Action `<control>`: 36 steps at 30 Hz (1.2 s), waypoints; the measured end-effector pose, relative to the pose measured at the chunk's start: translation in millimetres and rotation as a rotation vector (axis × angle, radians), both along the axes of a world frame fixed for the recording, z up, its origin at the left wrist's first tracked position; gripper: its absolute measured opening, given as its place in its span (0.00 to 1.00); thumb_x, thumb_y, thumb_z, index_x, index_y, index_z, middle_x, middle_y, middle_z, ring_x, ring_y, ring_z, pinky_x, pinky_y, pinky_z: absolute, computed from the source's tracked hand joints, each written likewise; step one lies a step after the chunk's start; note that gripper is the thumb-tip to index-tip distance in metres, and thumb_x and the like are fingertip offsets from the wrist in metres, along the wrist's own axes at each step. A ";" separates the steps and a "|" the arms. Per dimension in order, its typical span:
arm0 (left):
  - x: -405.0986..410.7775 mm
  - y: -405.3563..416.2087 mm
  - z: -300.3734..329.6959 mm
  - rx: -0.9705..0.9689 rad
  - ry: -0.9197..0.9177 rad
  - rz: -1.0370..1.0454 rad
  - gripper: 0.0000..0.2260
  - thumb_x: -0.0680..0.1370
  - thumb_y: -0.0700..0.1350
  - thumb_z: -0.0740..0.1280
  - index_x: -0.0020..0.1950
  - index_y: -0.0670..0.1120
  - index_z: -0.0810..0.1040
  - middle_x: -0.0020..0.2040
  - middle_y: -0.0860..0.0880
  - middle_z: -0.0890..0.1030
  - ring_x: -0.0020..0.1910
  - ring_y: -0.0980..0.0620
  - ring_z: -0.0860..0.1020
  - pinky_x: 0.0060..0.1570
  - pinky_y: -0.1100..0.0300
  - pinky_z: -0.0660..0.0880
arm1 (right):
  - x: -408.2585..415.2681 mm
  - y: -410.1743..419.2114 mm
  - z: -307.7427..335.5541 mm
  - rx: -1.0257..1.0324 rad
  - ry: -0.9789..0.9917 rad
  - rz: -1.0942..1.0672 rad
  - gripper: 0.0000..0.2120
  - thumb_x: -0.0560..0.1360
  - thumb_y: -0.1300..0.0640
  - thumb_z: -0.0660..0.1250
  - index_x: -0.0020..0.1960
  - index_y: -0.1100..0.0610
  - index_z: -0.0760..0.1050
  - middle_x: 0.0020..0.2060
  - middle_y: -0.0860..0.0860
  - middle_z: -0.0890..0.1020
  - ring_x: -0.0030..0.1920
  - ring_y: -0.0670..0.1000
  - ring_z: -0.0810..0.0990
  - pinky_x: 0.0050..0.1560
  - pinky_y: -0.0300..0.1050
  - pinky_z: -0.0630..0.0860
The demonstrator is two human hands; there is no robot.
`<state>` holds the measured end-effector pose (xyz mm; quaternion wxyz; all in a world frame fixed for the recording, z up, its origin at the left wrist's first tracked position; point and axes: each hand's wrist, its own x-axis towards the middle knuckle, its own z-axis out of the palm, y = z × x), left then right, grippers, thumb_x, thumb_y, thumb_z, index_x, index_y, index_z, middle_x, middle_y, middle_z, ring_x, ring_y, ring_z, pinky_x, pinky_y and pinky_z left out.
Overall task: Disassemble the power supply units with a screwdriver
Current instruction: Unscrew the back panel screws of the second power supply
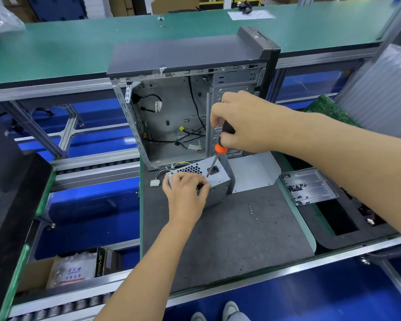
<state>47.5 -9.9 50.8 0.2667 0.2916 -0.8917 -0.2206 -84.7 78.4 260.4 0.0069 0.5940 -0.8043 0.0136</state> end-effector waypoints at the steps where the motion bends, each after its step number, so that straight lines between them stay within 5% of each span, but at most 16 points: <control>1: -0.7 0.3 0.4 0.004 0.000 0.005 0.03 0.76 0.48 0.74 0.43 0.51 0.83 0.45 0.59 0.82 0.56 0.49 0.73 0.69 0.37 0.60 | -0.3 0.6 -1.0 0.003 -0.001 0.000 0.14 0.74 0.53 0.65 0.60 0.51 0.73 0.49 0.48 0.68 0.51 0.54 0.69 0.54 0.51 0.72; 20: 1.3 -2.1 -2.9 0.002 0.048 -0.010 0.04 0.73 0.49 0.77 0.45 0.50 0.87 0.51 0.57 0.84 0.57 0.48 0.76 0.68 0.36 0.60 | -0.3 2.1 -16.3 0.021 -0.009 -0.005 0.10 0.76 0.53 0.64 0.57 0.52 0.74 0.48 0.49 0.68 0.49 0.53 0.68 0.46 0.45 0.65; 36: -2.3 -2.4 -2.9 0.042 0.042 0.022 0.04 0.74 0.51 0.76 0.45 0.51 0.88 0.51 0.57 0.84 0.58 0.49 0.75 0.69 0.38 0.59 | 2.7 -4.4 -11.3 0.073 -0.003 -0.032 0.07 0.74 0.54 0.66 0.51 0.52 0.78 0.48 0.51 0.71 0.49 0.55 0.71 0.45 0.46 0.70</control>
